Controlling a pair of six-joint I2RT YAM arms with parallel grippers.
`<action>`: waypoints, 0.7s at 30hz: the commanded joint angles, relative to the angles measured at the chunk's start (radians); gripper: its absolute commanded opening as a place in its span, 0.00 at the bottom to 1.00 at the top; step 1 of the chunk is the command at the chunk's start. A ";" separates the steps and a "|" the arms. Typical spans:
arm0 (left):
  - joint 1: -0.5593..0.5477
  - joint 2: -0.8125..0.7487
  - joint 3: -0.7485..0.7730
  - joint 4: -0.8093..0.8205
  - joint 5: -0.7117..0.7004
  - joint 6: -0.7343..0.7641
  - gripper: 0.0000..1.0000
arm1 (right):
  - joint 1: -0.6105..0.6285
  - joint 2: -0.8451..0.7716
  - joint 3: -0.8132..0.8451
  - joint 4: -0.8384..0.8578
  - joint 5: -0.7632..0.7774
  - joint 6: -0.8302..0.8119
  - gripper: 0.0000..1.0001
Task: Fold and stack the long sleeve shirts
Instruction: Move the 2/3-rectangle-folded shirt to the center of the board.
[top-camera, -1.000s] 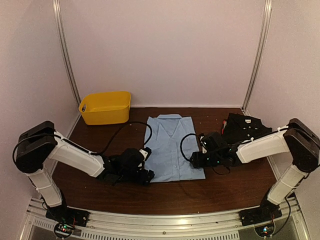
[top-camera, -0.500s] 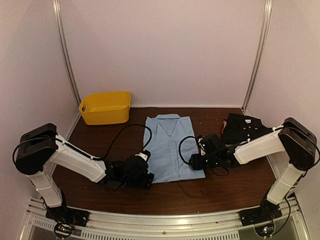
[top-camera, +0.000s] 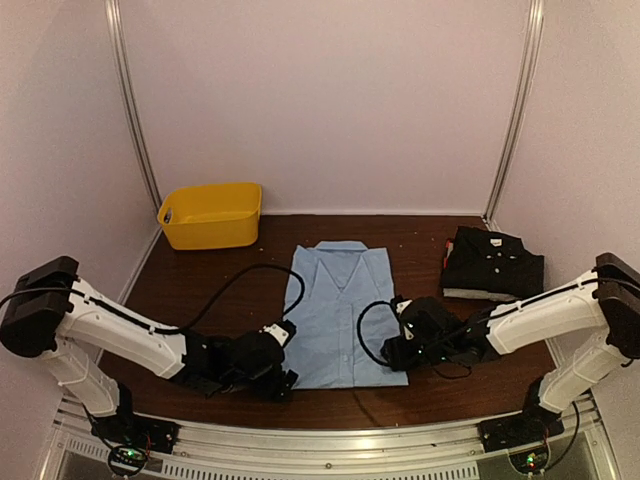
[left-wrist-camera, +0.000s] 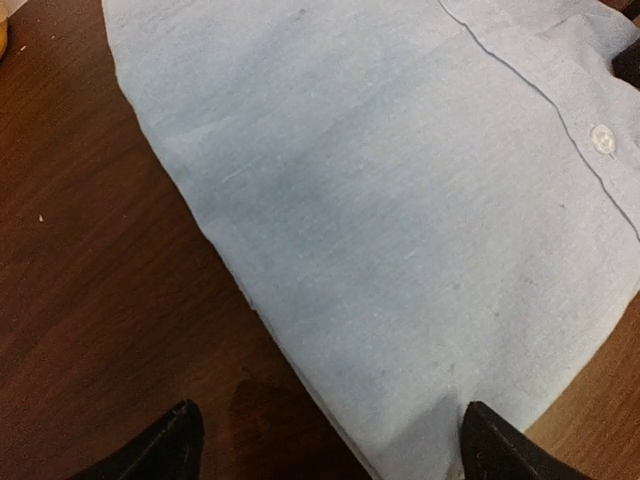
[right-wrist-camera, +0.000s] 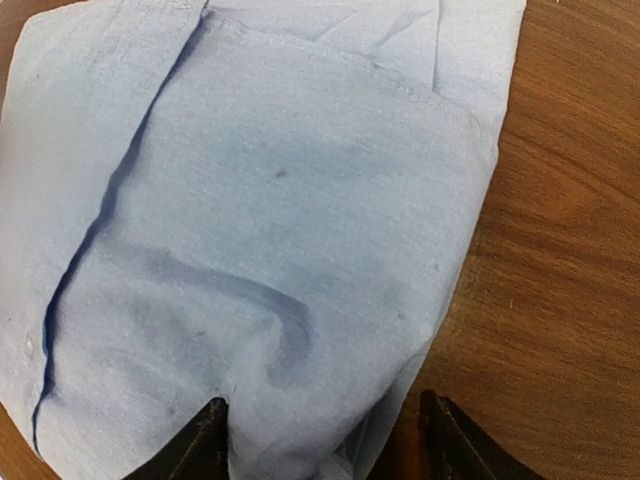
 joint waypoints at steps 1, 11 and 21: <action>-0.006 -0.143 -0.036 -0.033 0.010 0.039 0.94 | 0.044 -0.101 0.014 -0.198 0.132 0.023 0.67; 0.002 -0.495 -0.118 0.018 -0.051 0.072 0.98 | 0.221 -0.299 0.049 -0.301 0.163 -0.078 0.84; 0.172 -0.591 -0.047 -0.085 0.099 0.111 0.98 | 0.391 -0.088 0.201 -0.391 0.165 -0.220 0.83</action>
